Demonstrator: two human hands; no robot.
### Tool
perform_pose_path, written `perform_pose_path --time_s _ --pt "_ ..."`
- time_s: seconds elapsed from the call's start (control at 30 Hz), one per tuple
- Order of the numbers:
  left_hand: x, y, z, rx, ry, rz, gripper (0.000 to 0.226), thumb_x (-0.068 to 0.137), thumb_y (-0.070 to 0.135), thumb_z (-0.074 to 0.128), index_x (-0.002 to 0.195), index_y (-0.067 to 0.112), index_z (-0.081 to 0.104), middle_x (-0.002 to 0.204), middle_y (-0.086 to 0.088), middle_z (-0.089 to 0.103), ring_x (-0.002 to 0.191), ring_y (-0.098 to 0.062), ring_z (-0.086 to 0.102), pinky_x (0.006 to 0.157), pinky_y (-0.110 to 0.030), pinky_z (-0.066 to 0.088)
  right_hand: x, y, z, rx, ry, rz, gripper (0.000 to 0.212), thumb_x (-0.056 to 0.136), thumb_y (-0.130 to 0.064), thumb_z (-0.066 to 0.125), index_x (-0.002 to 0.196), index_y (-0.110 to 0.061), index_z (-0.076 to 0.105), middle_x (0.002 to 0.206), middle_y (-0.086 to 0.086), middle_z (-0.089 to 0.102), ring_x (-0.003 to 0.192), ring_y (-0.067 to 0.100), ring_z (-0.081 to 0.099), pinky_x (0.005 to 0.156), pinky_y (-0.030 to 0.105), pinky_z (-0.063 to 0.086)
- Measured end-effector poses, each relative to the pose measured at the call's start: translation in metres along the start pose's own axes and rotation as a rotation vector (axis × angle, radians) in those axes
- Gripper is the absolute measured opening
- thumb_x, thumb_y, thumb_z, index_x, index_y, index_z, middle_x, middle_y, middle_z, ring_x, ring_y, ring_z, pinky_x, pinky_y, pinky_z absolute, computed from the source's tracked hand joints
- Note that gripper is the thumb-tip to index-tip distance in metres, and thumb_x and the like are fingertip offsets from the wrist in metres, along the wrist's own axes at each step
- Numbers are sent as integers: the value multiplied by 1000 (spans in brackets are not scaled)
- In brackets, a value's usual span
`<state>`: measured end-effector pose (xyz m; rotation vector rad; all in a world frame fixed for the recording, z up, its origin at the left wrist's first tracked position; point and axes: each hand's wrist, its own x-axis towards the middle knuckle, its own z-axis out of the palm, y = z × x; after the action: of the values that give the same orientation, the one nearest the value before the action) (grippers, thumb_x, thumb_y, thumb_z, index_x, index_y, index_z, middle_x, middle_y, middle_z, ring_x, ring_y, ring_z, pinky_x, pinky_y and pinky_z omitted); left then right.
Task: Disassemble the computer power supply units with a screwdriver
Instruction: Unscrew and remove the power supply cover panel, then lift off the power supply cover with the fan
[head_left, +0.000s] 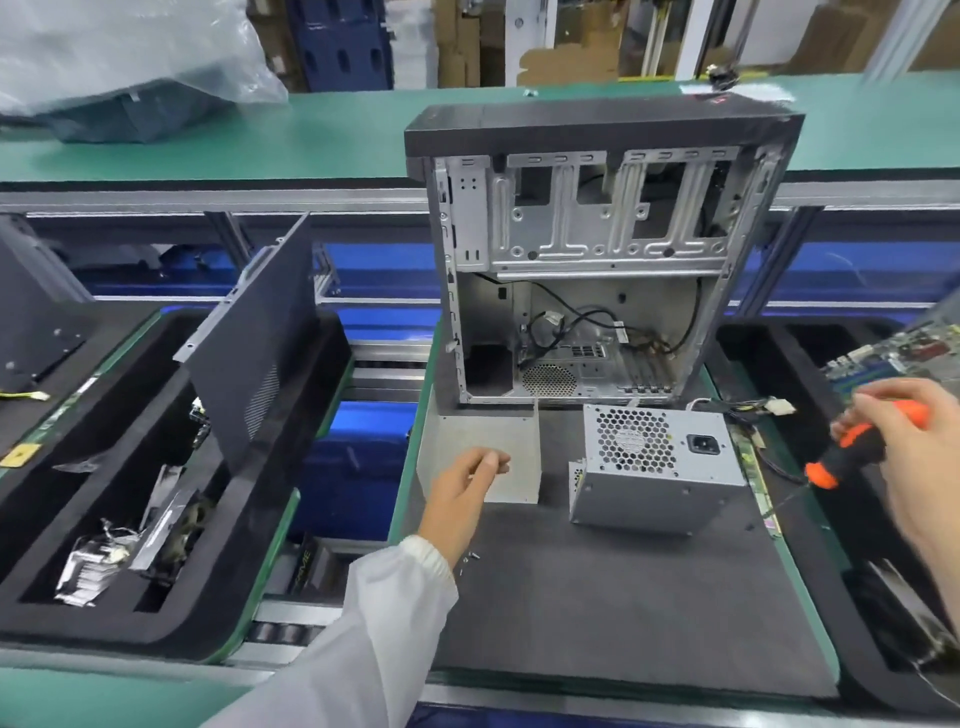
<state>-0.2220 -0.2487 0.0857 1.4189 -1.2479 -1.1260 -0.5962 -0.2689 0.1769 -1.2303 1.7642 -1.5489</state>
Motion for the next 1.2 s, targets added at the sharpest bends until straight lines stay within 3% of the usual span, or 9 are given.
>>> perform_pose_path --time_s 0.07,0.23,0.33,0.43,0.6,0.73,0.9,1.07,1.2 --pt "14 14 20 53 -75 13 18 101 22 51 103 15 68 104 0 69 102 -10 62 94 -25 46 -3 -9 13 -153 -164 -49 16 93 -22 59 77 -20 60 58 1 63 48 10 56 48 12 47" --pt "33 29 56 149 -181 -42 18 97 34 55 104 20 64 105 5 65 99 -9 60 78 -8 44 -5 -9 42 -797 -524 -48 29 90 -48 57 75 -23 59 68 -1 60 72 22 57 62 30 39" --pt "39 36 65 189 -241 -24 26 97 36 55 108 15 65 101 5 68 94 -8 61 74 -4 43 -1 -4 54 -831 -651 70 41 91 -56 51 85 -16 61 78 2 63 78 22 58 68 30 41" --pt "44 41 67 267 -313 -9 30 97 38 55 104 11 65 92 -1 66 80 -12 56 69 -13 42 3 0 53 -654 -779 180 43 91 -48 56 83 -5 58 60 1 58 53 19 53 53 26 40" --pt "42 43 63 73 -341 -103 23 90 26 68 106 9 67 102 -8 73 95 -15 66 92 -29 50 4 9 48 -406 -800 211 31 89 -30 66 82 0 62 53 3 55 44 15 49 44 19 39" --pt "30 35 65 -46 -363 -30 22 86 12 73 107 12 67 104 -4 74 98 -17 69 86 -24 54 -2 19 39 -417 -786 119 5 82 -31 73 77 -31 71 59 -7 62 51 11 54 49 19 42" --pt "14 18 69 13 -341 145 32 86 4 71 111 20 59 109 7 70 106 -9 65 94 -21 48 -17 28 36 -441 -667 -68 23 74 -26 82 80 -44 68 73 -25 67 62 -6 56 54 8 39" --pt "-3 -8 74 200 -382 186 35 86 8 72 112 20 53 115 4 63 114 -13 59 105 -34 45 -40 56 29 -572 -656 -102 40 66 -24 87 61 -25 48 58 -8 39 53 3 36 54 19 29" --pt "-11 -19 76 338 -393 209 35 83 12 76 106 23 52 110 10 63 108 -5 58 99 -27 46 -50 63 27 -738 -721 -149 34 69 -31 84 67 -21 52 65 -7 45 63 10 43 59 23 32"
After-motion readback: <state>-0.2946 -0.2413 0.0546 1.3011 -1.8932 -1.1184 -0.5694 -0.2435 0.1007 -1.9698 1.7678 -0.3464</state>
